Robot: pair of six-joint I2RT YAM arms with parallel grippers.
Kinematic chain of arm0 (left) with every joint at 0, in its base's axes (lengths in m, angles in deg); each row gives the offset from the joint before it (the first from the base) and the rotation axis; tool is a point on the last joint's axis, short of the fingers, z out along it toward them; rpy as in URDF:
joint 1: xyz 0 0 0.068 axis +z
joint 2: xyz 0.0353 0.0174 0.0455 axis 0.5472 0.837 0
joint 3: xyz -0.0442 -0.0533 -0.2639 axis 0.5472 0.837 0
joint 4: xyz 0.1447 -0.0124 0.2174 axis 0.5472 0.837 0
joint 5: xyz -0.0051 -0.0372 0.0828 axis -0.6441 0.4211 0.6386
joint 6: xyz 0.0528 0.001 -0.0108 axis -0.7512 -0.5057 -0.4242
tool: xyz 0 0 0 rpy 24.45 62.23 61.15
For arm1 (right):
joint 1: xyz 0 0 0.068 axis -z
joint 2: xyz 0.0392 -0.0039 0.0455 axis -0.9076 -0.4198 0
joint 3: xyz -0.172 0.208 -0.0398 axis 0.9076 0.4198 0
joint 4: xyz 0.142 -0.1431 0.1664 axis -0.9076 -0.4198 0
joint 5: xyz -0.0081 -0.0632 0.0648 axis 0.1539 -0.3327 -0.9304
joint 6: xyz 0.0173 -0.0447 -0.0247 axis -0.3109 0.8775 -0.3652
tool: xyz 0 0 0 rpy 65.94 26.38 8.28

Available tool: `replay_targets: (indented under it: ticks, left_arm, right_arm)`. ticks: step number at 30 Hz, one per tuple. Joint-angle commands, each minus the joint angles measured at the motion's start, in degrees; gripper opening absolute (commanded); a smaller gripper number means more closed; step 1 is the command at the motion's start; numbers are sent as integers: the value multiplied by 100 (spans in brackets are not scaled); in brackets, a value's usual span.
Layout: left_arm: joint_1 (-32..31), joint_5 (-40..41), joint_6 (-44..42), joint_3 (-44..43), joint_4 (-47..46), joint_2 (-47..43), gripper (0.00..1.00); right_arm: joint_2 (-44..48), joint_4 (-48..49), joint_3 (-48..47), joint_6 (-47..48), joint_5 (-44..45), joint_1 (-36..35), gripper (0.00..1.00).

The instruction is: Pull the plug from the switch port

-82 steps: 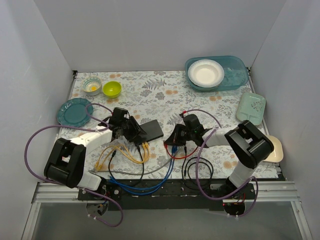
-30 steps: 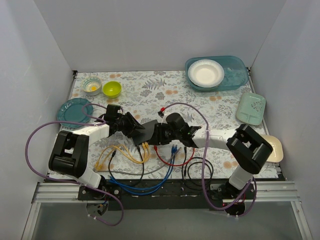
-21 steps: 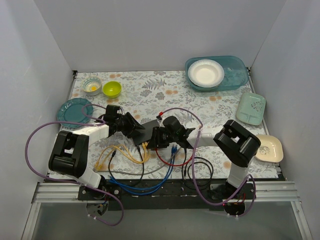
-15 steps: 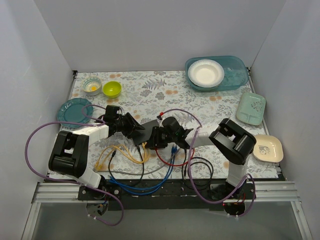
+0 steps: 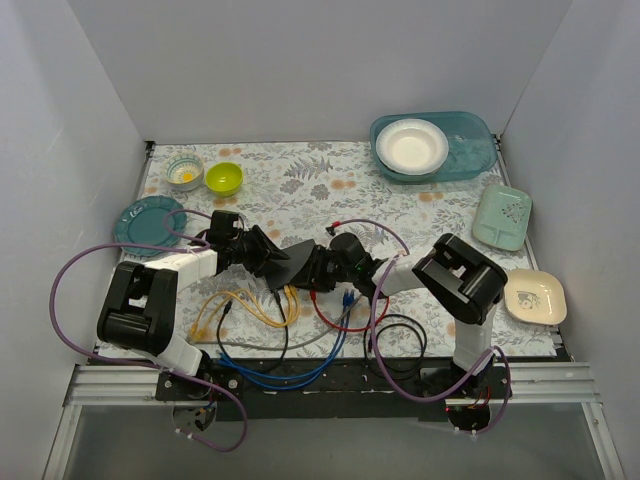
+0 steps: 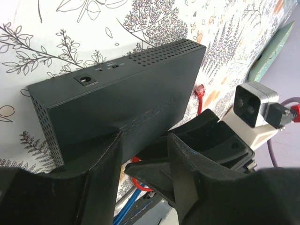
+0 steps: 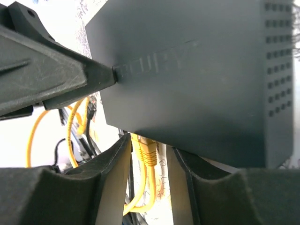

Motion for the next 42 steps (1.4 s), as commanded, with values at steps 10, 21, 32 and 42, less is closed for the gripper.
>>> replay_targets:
  ticks: [10,21,32,42]
  left_arm:
    - [25,70,-163,138,237,59,43]
    - [33,52,-163,103,211,129,43]
    - [33,43,-154,156,184,146,43]
    - [60,-9,-49,129,35,304,43]
  right_arm:
    - [-377,383,-162,-142,-161,96,31]
    - [-492,119,-233,87,-373,96,36]
    - [-719,1996,470,-1142,-398,157,14]
    - [-817,692,338,-72,-1198,157,1]
